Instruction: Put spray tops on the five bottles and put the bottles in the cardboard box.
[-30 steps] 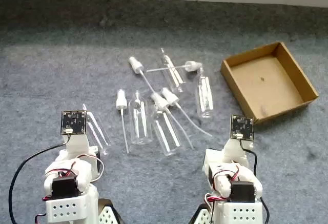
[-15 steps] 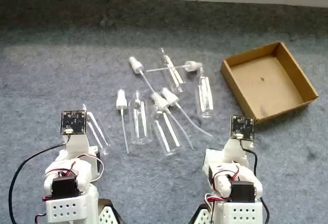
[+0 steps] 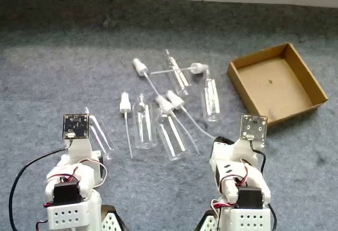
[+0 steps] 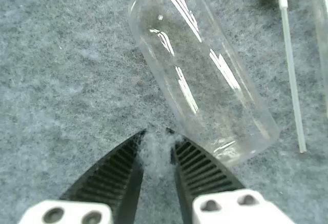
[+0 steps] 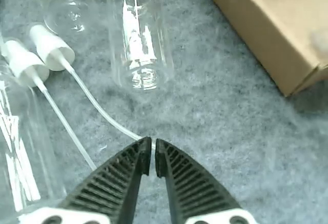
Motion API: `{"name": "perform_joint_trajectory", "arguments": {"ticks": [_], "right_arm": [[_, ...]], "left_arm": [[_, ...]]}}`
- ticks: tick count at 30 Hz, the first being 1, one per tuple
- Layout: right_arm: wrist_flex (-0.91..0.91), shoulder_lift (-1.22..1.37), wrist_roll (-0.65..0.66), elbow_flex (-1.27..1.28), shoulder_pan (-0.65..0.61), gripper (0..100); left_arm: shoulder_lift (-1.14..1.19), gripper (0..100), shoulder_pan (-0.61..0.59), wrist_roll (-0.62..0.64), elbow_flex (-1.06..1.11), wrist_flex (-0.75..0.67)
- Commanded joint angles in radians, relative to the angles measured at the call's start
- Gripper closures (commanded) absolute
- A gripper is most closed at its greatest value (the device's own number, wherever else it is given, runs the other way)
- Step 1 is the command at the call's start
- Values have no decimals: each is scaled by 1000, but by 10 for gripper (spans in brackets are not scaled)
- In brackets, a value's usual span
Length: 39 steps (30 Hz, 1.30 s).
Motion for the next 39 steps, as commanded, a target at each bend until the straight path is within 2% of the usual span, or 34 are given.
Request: {"name": "perform_joint_trajectory", "arguments": {"ticks": [1, 9, 21, 28, 33, 39], "right_arm": [[39, -12, -6, 117, 12, 992], [216, -12, -6, 117, 10, 992], [206, -12, -5, 41, 27, 992], [206, -12, 216, -262, 45, 992], [165, -12, 333, -398, 159, 992], [27, -10, 491, -407, 274, 991]], "left_arm": [[-7, 995, -13, -8, 22, 5], [-7, 995, -13, -8, 22, 5], [-7, 995, -13, -8, 22, 5], [-7, 995, -13, -8, 22, 5], [-7, 995, -13, -8, 22, 5], [-7, 995, -13, -8, 22, 5]]}}
